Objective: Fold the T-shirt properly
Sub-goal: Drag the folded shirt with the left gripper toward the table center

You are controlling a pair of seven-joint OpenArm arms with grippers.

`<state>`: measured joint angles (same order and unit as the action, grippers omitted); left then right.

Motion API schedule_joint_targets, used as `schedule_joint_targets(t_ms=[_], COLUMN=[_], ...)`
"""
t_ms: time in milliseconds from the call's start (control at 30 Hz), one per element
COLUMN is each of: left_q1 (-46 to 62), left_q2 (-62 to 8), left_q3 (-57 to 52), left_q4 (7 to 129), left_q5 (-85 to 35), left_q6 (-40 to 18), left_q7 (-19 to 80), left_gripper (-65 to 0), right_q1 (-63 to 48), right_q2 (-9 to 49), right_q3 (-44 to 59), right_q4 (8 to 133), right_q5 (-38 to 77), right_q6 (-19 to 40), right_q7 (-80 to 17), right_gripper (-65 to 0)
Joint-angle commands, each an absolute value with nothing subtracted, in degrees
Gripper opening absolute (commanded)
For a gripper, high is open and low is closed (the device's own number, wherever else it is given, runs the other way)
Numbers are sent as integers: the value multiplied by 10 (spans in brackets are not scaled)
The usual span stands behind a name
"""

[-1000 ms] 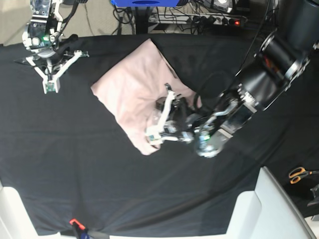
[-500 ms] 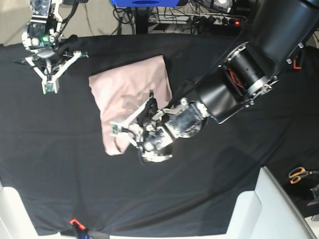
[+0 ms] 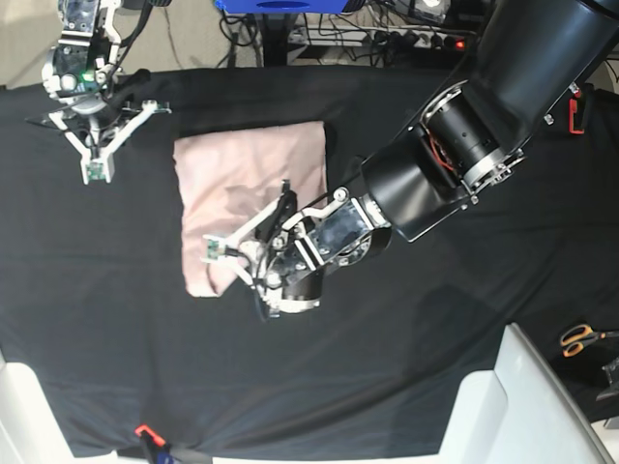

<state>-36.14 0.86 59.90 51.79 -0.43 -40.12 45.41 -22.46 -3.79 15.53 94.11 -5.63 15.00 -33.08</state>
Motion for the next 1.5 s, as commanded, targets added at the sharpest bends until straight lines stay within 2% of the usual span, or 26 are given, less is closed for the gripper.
schedule_joint_targets(t_ms=[0,400,1200,1333,1467], left_q1=[-384,-390,-410,-416,-427], left_q2=[21,50,40,39,35], left_q3=[597,597,597,594,596], left_q4=[529,495,464,463,463], left_q5=[-6,-5,-5,-6,-6], left_q6=[-400,-400,-400,-400,-400], left_q7=[446,427,431,431,431], left_gripper=[-650,-650,-650,-462,-324], right_q1=[-223,-224,-223,-223,-223], right_q2=[-35,-32,-31,-31,-31], right_q3=[157,157,157,157,157], right_q4=[948,948,948,948,948], right_q5=[-57,-58,-58,-58,-58], right_q6=[147,147,147,147,147], right_q7=[-320,-320,-320,-320,-320], right_gripper=[-650,-650,-650,-650,-650])
